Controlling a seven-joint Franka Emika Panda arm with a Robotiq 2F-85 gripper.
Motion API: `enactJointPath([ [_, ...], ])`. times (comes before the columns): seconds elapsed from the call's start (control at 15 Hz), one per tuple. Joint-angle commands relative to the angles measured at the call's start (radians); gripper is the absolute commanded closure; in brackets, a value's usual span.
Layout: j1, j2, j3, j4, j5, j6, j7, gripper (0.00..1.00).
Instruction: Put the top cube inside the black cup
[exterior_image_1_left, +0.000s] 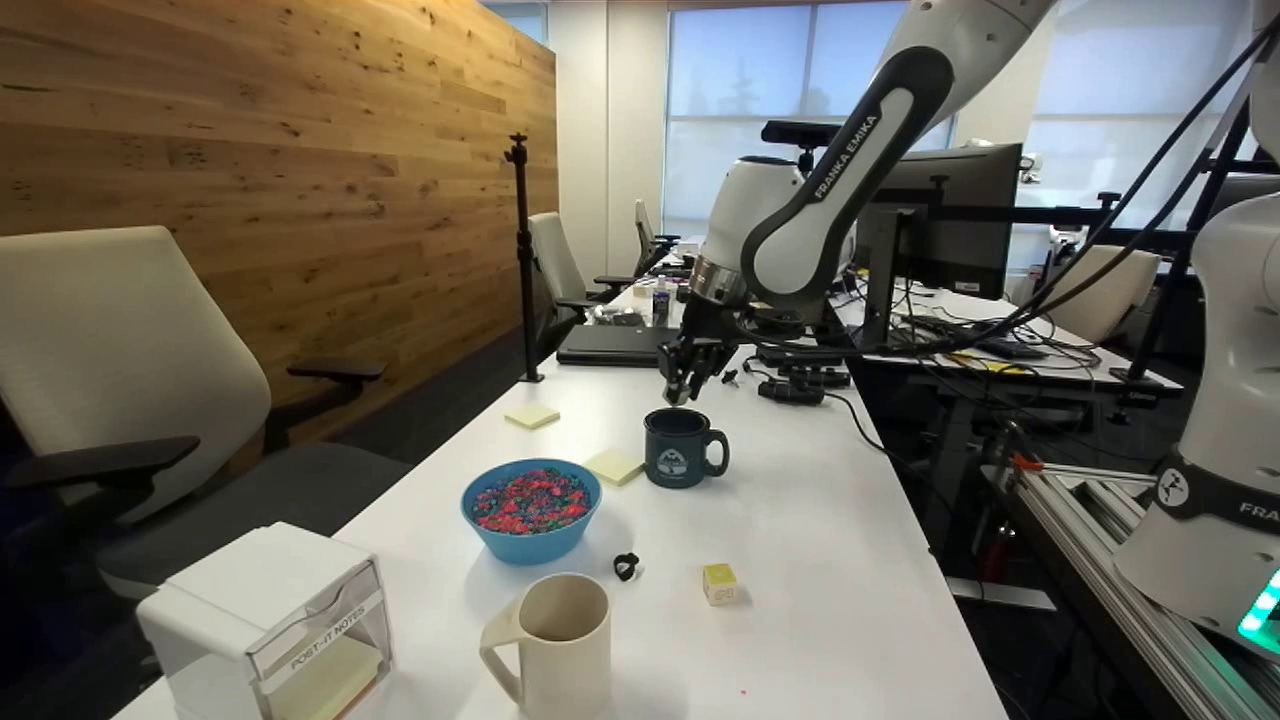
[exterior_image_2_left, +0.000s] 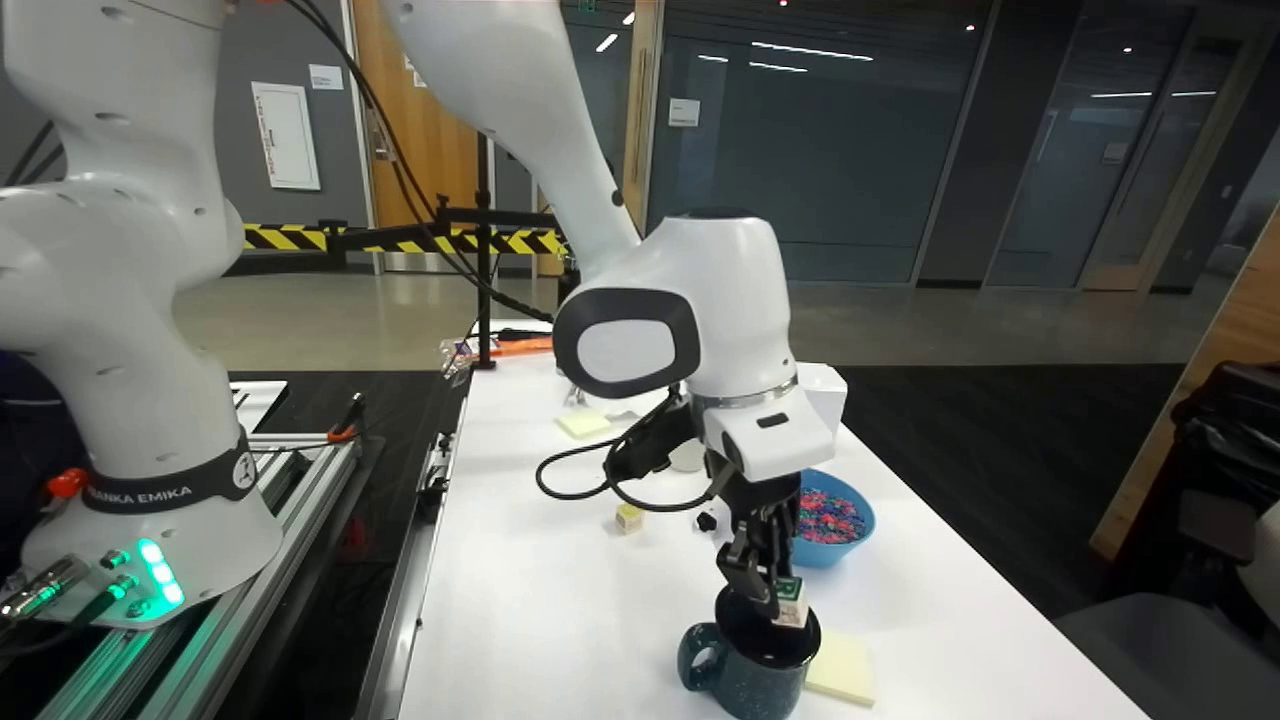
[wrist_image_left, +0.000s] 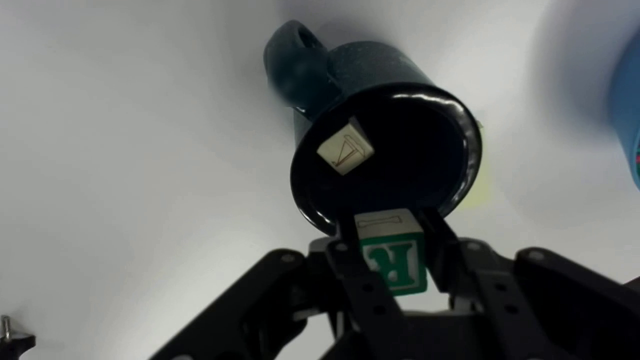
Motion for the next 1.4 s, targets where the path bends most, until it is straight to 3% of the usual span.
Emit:
enactJointPath([
  [0.0,-0.019,0.024,0.032,0.037,0.068,-0.003,-0.064,0.89],
  [0.87,-0.013,0.034,0.047,0.054,0.089,-0.014,-0.079,0.89],
  [0.93,-0.019,0.029,0.054,0.052,0.096,-0.019,-0.084,0.76],
  [1.0,-0.02,0.03,0.054,0.052,0.096,-0.018,-0.084,0.39],
  [1.07,-0.02,0.029,0.053,0.052,0.097,-0.02,-0.084,0.38],
  [1.33,-0.023,0.027,0.052,0.05,0.098,-0.019,-0.085,0.11],
])
